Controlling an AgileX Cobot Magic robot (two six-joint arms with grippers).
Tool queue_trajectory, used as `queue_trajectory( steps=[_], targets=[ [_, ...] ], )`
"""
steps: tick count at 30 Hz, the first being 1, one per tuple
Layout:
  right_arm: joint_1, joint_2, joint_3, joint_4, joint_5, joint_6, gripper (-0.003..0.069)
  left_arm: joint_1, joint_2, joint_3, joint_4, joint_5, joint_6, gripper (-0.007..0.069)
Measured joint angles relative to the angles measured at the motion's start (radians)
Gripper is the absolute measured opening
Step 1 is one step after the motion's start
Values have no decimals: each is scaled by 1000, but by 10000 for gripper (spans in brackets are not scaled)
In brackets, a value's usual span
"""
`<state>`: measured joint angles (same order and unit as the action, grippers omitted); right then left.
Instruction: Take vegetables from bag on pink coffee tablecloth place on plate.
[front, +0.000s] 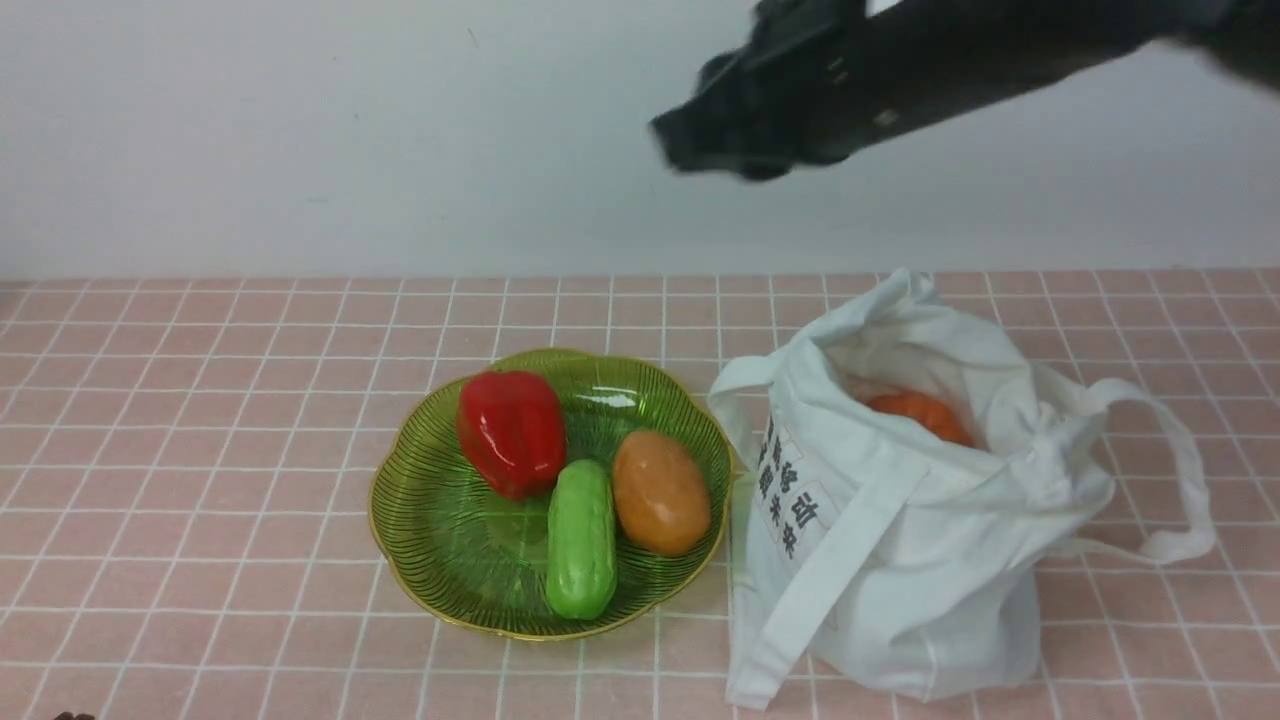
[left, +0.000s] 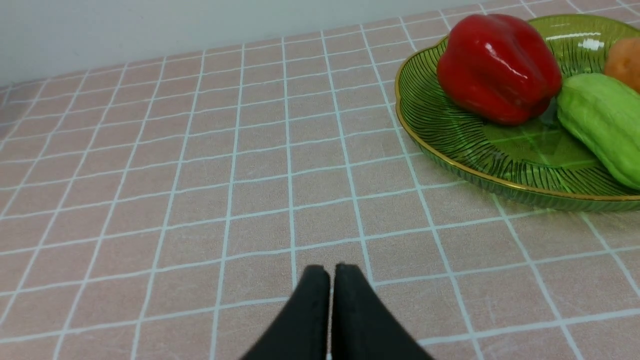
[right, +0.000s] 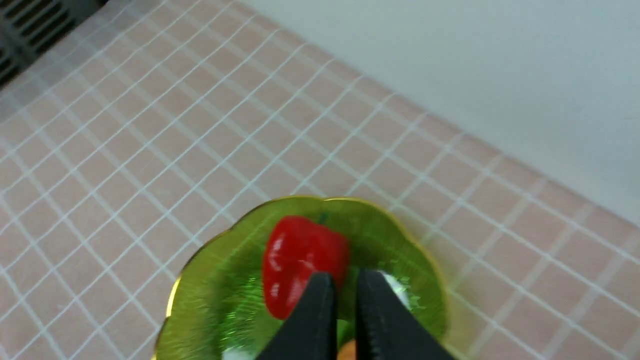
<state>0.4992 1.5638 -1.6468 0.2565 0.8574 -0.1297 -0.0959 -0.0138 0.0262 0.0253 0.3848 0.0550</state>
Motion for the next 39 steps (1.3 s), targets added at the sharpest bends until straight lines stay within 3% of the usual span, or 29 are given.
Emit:
queue_trajectory(
  steps=[5, 12, 15, 21, 27, 39],
  targets=[
    [-90, -301, 2, -204, 92, 165, -12, 0, 0, 0, 0, 0, 0, -5],
    [-98, -778, 208, -347, 30, 313, -12, 0, 0, 0, 0, 0, 0, -5],
    [-100, -1157, 520, -417, -146, 401, -12, 0, 0, 0, 0, 0, 0, -5],
    [-100, -1530, 884, -457, -310, 486, -12, 0, 0, 0, 0, 0, 0, -5],
    [-104, -1585, 1051, -457, -414, 497, -12, 0, 0, 0, -2, 0, 0, -5],
    [-104, -1585, 1088, -532, -423, 498, -10, 0, 0, 0, -2, 0, 0, -5]
  ],
)
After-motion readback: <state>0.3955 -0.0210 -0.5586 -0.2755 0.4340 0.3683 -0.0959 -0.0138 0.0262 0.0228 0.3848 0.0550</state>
